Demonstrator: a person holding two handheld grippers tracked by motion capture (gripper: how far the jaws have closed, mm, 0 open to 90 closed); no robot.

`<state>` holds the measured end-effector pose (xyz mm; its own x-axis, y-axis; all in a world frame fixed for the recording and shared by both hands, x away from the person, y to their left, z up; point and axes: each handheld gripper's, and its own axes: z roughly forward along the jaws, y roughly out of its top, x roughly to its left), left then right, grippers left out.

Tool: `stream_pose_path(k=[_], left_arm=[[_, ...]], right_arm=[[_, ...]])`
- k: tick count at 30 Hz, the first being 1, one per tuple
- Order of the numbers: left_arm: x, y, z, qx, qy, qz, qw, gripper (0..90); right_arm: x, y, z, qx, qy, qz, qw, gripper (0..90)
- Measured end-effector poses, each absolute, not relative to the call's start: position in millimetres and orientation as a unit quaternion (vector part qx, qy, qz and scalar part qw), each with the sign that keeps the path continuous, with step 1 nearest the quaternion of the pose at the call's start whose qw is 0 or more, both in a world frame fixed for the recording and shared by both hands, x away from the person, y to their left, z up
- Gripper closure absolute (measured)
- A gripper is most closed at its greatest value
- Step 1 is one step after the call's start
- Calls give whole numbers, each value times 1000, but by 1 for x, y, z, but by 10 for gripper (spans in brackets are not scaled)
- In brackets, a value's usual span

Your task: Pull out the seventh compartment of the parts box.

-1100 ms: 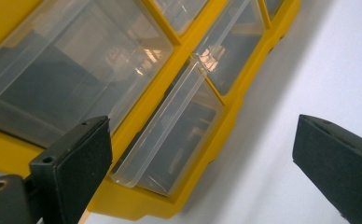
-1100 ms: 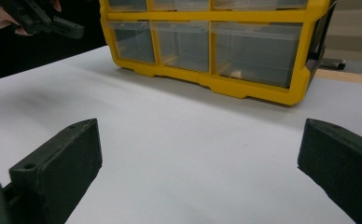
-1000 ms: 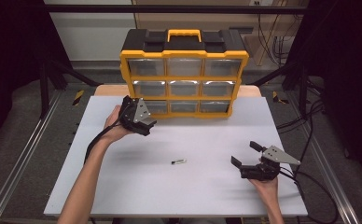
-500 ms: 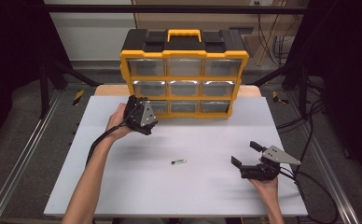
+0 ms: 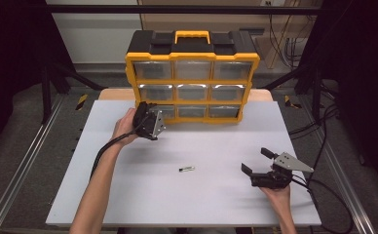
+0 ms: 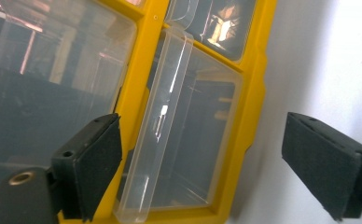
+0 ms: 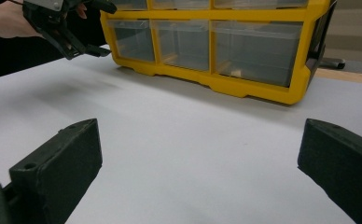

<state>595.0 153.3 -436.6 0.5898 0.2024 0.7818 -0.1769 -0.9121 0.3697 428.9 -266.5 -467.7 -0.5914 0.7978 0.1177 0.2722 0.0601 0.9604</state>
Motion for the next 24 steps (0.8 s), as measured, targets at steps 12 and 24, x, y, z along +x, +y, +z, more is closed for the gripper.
stream_pose_path(k=[12, 24], left_arm=[[597, 152, -443, 857, -20, 484, 174, 268], [601, 151, -448, 845, -27, 512, 151, 386]], right_arm=[[428, -267, -467, 389, 689, 566, 232, 5], [428, -266, -468, 389, 690, 565, 231, 5]])
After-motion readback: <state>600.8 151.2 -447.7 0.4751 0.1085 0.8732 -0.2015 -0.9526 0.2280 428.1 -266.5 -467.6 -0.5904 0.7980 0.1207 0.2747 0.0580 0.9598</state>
